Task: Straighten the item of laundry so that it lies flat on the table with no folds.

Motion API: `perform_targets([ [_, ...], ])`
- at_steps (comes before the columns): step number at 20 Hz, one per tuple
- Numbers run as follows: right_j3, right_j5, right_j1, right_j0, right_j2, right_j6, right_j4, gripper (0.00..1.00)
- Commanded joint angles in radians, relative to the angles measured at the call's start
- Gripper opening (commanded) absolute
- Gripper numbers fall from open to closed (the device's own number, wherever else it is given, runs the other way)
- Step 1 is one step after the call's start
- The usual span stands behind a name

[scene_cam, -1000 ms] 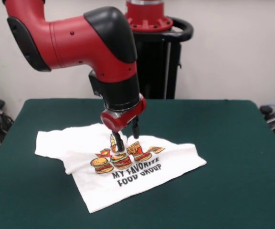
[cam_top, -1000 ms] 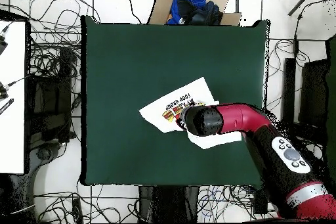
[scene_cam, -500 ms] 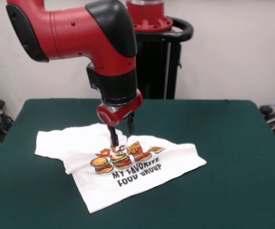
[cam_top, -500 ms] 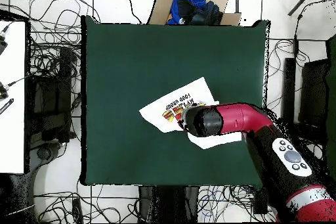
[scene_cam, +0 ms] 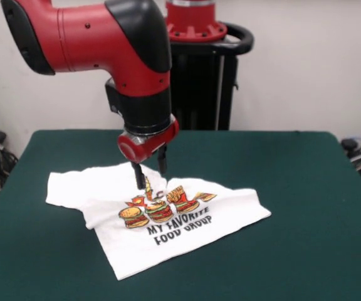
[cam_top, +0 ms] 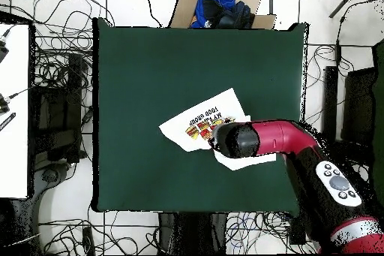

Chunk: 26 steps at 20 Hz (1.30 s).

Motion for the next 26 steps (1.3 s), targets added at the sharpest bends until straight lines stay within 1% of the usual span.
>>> perform_targets([
  [1,0.028,0.130,-0.020,-0.032,-0.030,-0.019,0.018,1.00],
  [4,0.021,0.114,-0.002,-0.055,-0.021,-0.046,0.001,1.00],
  [7,-0.008,0.107,0.025,-0.045,-0.026,-0.031,-0.014,1.00],
  [9,-0.010,0.108,0.024,-0.048,-0.025,-0.034,-0.021,1.00],
  [14,0.005,0.137,0.003,-0.077,0.013,-0.053,0.023,1.00],
  [16,0.015,0.122,0.001,-0.064,0.014,-0.016,0.033,1.00],
  [19,0.005,0.113,-0.001,-0.012,-0.005,0.059,0.039,1.00],
  [21,0.008,0.103,0.002,0.009,-0.019,0.087,0.031,1.00],
  [24,0.023,0.105,0.015,0.005,-0.028,0.092,0.041,1.00],
  [25,0.031,0.116,0.025,-0.008,-0.030,0.088,0.053,1.00],
  [26,0.019,0.116,0.041,0.001,-0.046,0.094,0.042,1.00],
])
